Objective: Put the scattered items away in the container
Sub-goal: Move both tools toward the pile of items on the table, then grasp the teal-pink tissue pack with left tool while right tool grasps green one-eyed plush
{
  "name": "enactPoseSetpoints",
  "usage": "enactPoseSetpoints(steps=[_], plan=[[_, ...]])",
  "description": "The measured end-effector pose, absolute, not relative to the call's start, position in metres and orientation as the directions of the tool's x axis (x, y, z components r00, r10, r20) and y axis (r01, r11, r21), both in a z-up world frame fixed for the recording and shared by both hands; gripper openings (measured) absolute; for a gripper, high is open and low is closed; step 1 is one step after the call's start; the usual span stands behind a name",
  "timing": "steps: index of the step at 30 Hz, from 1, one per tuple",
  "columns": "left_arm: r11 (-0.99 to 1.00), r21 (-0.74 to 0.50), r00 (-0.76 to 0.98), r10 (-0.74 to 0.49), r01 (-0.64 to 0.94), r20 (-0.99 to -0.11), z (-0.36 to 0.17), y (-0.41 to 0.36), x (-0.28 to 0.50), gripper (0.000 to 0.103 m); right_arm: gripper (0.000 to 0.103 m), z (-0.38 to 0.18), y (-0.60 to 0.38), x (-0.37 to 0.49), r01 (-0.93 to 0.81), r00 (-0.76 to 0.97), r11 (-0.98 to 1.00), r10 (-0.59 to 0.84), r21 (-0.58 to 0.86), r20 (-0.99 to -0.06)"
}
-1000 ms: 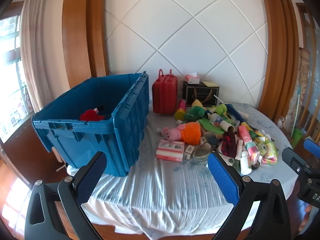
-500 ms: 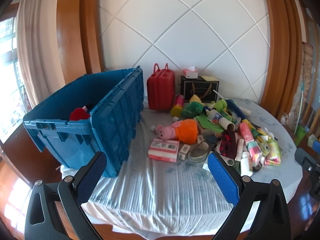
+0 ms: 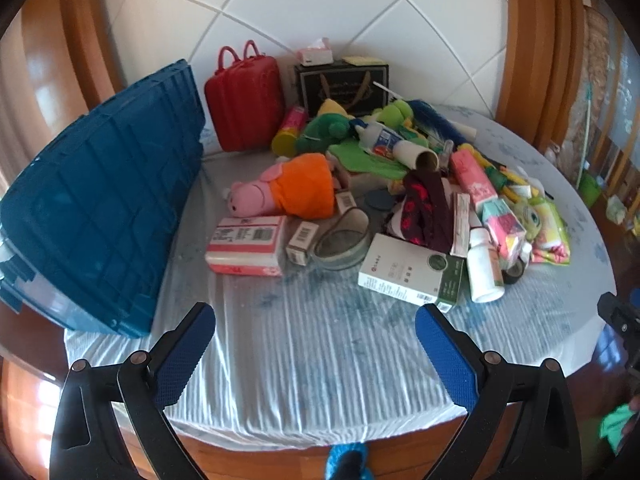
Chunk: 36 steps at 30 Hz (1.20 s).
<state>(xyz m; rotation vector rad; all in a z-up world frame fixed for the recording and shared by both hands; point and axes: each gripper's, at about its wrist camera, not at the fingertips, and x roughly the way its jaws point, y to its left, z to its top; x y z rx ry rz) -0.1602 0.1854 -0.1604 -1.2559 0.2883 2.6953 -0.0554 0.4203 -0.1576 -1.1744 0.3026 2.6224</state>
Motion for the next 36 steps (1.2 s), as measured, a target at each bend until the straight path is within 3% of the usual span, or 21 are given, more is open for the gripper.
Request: enactPoseSetpoints(steps=[12,18,21,26,36], plan=[[-0.926,0.055,-0.576,0.185,-0.374,-0.796,-0.181,0.271,-0.239,0.095,0.102,-0.16,0.486,-0.109,-0.444,-0.571,-0.896,0.26,0.027,-0.778],[-0.898,0.045,-0.528,0.217,-0.438,-0.821,-0.199,0.342,-0.251,0.093,0.079,-0.182,0.535,-0.125,-0.467,-0.5,-0.884,0.249,0.016,-0.83],[-0.905,0.032,-0.507,0.209,-0.425,-0.836,-0.211,0.377,-0.256,0.091,0.076,-0.195,0.563,-0.142,-0.434,-0.477,-0.901,0.218,0.012,-0.851],[-0.938,0.029,-0.476,0.148,-0.346,-0.867,-0.237,0.427,-0.263,0.085,0.061,-0.218,0.607,-0.183,-0.281,-0.453,-0.959,0.12,0.014,-0.883],[-0.957,0.06,-0.437,0.073,-0.284,-0.897,-0.262,0.472,-0.273,0.084,0.061,-0.25,0.648,-0.225,-0.127,-0.398,-0.989,-0.024,0.081,-0.917]])
